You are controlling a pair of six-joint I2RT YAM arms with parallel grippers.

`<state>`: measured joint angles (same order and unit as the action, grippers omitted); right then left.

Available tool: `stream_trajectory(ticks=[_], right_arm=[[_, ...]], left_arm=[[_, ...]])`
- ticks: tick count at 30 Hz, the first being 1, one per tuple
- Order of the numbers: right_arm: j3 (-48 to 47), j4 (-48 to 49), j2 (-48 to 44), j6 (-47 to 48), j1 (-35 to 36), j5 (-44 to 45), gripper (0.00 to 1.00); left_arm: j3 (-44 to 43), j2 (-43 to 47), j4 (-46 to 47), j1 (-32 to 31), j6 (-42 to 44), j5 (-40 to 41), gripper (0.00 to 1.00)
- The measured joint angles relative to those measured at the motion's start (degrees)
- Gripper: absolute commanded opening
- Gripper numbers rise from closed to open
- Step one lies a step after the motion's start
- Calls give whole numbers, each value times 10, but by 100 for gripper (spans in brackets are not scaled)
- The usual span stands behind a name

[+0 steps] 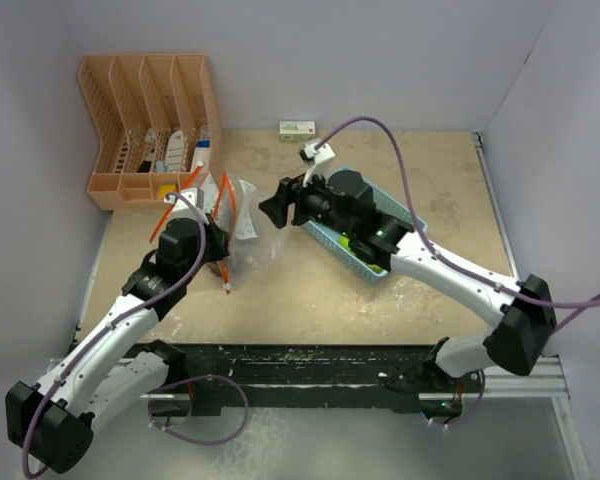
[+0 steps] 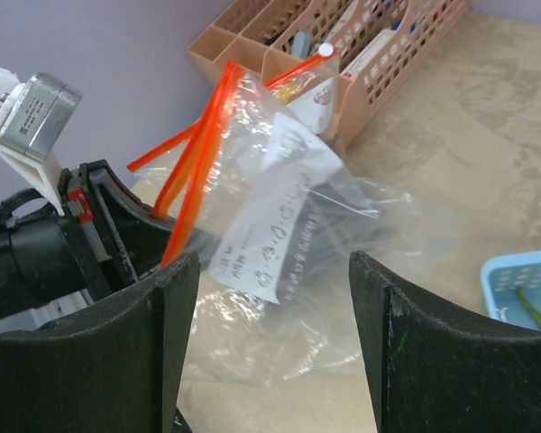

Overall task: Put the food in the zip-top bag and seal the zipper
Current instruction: Open the zipper of the food storage bag.

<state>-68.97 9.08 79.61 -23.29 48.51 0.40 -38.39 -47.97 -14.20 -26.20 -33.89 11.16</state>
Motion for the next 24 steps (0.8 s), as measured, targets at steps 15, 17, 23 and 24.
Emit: stream_trajectory(ticks=[15,17,23,24], right_arm=[[-104,-37,112,-40,56,17,65],[-119,-51,126,-41,61,32,62],[-140,-97,158,-41,74,110,38],[-140,-103,162,-42,75,121,30]], left_arm=[[-13,-67,52,-27,0,17,0],[-13,-69,57,-31,0,17,0],[-20,-68,65,-42,0,22,0],[-21,-67,65,-43,0,23,0]])
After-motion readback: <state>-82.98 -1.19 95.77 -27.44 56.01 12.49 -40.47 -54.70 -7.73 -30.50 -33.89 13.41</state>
